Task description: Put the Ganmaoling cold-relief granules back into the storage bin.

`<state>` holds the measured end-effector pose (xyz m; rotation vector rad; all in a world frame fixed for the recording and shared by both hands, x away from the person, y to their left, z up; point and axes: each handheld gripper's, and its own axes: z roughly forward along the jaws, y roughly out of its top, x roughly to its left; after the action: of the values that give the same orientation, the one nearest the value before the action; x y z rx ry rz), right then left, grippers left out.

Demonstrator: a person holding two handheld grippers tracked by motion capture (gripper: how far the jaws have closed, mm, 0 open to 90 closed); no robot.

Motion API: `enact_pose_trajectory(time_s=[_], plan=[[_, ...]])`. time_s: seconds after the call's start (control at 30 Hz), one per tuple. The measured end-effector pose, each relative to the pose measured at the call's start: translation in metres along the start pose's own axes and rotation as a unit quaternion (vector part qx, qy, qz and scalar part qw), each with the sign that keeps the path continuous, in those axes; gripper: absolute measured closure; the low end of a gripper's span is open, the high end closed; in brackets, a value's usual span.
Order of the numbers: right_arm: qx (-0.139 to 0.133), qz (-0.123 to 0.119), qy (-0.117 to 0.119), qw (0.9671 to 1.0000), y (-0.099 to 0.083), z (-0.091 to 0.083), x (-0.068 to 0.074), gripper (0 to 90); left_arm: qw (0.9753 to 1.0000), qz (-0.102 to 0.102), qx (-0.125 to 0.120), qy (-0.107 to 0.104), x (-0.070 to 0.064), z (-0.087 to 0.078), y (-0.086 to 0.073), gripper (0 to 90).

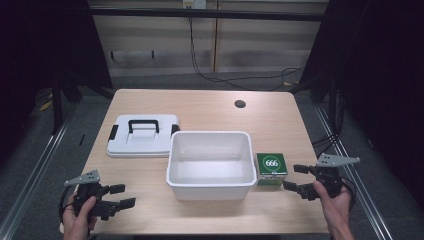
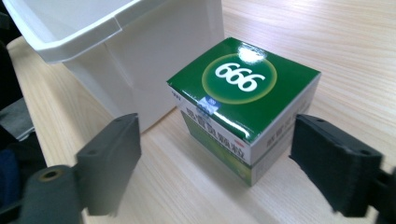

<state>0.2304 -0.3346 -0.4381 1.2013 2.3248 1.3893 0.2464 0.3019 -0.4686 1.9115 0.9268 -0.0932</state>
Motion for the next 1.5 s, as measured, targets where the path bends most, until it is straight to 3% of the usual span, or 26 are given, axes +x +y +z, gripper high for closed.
enact_pose_trajectory(time_s=[0.13, 0.2, 0.23, 0.37, 0.53, 0.67, 0.73, 0.9, 1.03, 1.1, 1.47, 1.5], plan=[[0.008, -0.010, 0.009, 0.9999, 0.006, 0.002, 0.000, 14.0, 1.0000, -0.002, -0.005, 0.002, 0.000, -0.001, 0.000, 16.0], [0.020, -0.013, -0.004, 0.9997, 0.010, 0.003, 0.002, 14.0, 1.0000, -0.002, -0.004, 0.003, 0.000, -0.001, 0.000, 16.0], [0.022, -0.038, -0.026, 0.9987, 0.013, 0.004, 0.004, 14.0, 1.0000, -0.004, -0.004, 0.001, 0.000, -0.001, 0.000, 16.0], [0.021, -0.062, -0.021, 0.9976, 0.023, 0.003, 0.006, 13.9, 1.0000, -0.003, -0.004, 0.003, 0.000, -0.001, 0.000, 16.0], [0.030, -0.062, -0.027, 0.9973, 0.039, 0.000, 0.008, 13.9, 1.0000, -0.004, -0.006, 0.004, 0.000, -0.002, 0.000, 16.0], [0.032, -0.069, -0.019, 0.9969, 0.046, -0.002, 0.010, 13.7, 1.0000, -0.002, -0.005, 0.005, 0.000, -0.002, 0.000, 16.0], [0.035, -0.083, -0.038, 0.9953, 0.049, -0.002, 0.013, 13.7, 1.0000, -0.002, -0.004, 0.005, 0.000, -0.002, -0.001, 16.0], [0.051, -0.107, -0.039, 0.9922, 0.054, -0.001, 0.016, 13.1, 1.0000, -0.001, -0.001, 0.006, 0.000, -0.002, 0.000, 16.0], [0.066, -0.112, -0.040, 0.9907, 0.057, 0.002, 0.015, 12.6, 1.0000, -0.004, -0.003, 0.007, 0.000, -0.002, -0.001, 16.0], [0.096, -0.127, -0.034, 0.9867, 0.061, 0.008, 0.017, 12.7, 1.0000, -0.005, -0.002, 0.006, 0.000, -0.001, -0.001, 16.0], [0.138, -0.162, -0.016, 0.9769, 0.077, 0.022, 0.020, 12.8, 1.0000, -0.006, -0.002, 0.004, 0.000, -0.001, -0.001, 16.0], [0.155, -0.167, -0.015, 0.9736, 0.080, 0.023, 0.018, 12.8, 1.0000, -0.005, 0.000, 0.004, 0.000, -0.001, -0.001, 16.0]])
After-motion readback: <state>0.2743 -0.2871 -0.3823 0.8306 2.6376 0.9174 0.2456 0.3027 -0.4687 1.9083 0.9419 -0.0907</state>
